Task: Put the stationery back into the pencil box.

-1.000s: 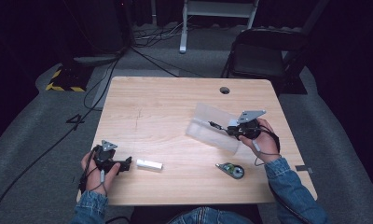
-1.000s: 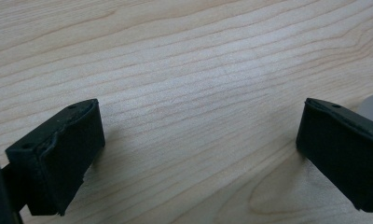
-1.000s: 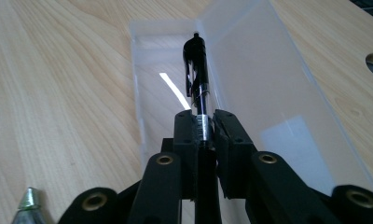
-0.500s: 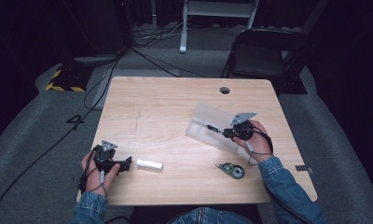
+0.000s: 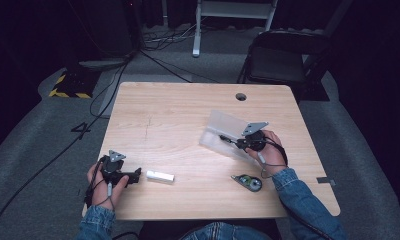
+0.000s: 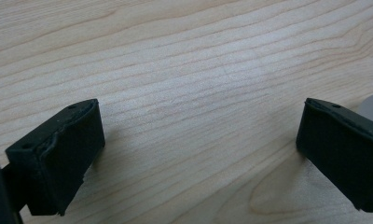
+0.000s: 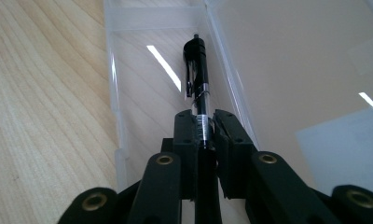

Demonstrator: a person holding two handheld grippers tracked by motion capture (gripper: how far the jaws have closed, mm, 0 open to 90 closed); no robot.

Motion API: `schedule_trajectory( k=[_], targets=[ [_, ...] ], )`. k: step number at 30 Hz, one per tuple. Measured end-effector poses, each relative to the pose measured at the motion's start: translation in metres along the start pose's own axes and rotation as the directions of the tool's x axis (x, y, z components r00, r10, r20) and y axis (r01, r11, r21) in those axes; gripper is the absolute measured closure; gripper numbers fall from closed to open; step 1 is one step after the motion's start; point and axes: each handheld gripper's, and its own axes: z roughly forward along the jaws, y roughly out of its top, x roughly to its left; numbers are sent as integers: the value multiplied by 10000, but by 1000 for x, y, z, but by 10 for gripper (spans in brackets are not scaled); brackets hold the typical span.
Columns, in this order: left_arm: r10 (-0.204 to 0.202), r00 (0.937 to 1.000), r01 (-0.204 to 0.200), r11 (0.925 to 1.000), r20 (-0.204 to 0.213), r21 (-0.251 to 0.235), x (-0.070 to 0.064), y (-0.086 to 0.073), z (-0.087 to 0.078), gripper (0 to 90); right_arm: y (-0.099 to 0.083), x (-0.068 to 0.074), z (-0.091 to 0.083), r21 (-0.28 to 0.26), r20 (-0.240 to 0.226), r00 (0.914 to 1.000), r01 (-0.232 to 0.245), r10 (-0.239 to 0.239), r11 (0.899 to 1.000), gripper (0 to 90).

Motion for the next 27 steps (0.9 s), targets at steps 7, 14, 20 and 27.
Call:
schedule_trajectory(
  k=[7,14,20,27],
  targets=[
    [4,10000,-4,10000,-1,2,0,0,0,12,1,1,1,19,148,9999,29,-29,10000,798],
    [4,10000,-4,10000,0,1,0,0,0,12,1,2,3,125,253,9995,189,-193,9997,798],
    [5,10000,-5,10000,-2,1,0,0,0,12,1,3,5,150,335,9990,278,-283,9995,798],
    [5,10000,-5,10000,-5,1,0,0,0,12,0,3,5,297,450,9976,513,-526,9982,797]
  ],
)
